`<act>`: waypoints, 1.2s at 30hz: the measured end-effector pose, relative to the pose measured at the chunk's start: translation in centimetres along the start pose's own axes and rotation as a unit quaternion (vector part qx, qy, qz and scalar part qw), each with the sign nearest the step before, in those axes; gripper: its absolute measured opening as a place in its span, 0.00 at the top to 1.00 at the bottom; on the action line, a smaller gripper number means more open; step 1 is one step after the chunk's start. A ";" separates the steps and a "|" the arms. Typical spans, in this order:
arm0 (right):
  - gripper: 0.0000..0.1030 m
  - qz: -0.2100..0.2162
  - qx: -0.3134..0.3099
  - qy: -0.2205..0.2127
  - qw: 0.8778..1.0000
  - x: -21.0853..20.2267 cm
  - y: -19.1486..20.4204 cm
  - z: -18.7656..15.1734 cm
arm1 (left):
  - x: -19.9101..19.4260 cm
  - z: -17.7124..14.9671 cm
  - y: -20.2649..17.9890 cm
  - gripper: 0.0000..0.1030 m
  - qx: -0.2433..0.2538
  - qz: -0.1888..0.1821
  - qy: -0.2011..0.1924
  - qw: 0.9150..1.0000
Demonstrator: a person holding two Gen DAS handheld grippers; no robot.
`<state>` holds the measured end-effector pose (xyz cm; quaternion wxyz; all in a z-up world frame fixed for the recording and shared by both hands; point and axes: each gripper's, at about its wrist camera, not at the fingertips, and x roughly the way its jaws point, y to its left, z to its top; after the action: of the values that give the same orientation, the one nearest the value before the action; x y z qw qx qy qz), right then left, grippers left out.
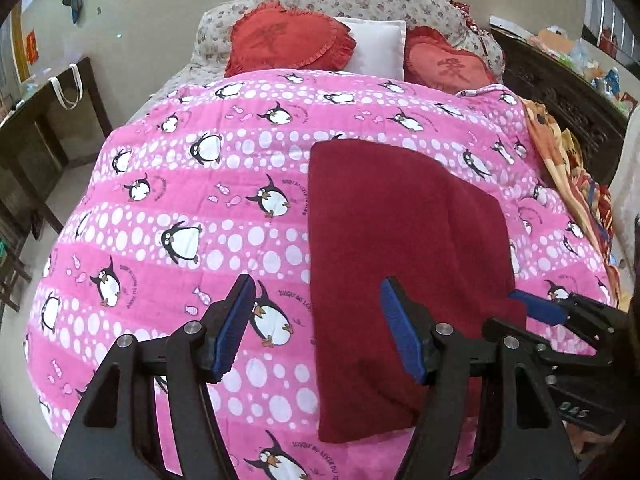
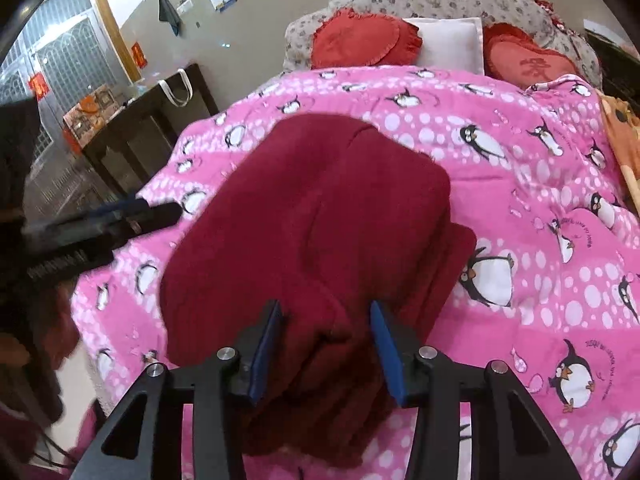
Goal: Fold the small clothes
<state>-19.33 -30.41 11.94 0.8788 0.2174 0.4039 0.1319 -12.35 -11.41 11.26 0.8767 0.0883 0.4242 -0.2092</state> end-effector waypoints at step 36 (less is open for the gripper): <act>0.34 -0.073 0.035 -0.046 0.996 -5.9 1.8 -0.9 | -4.5 -1.1 -2.0 0.37 0.013 0.008 -0.050 0.999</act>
<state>-23.87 -31.04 16.14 0.8955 0.2245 0.3819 0.0432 -16.52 -11.51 14.08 0.8974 0.0922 0.3761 -0.2115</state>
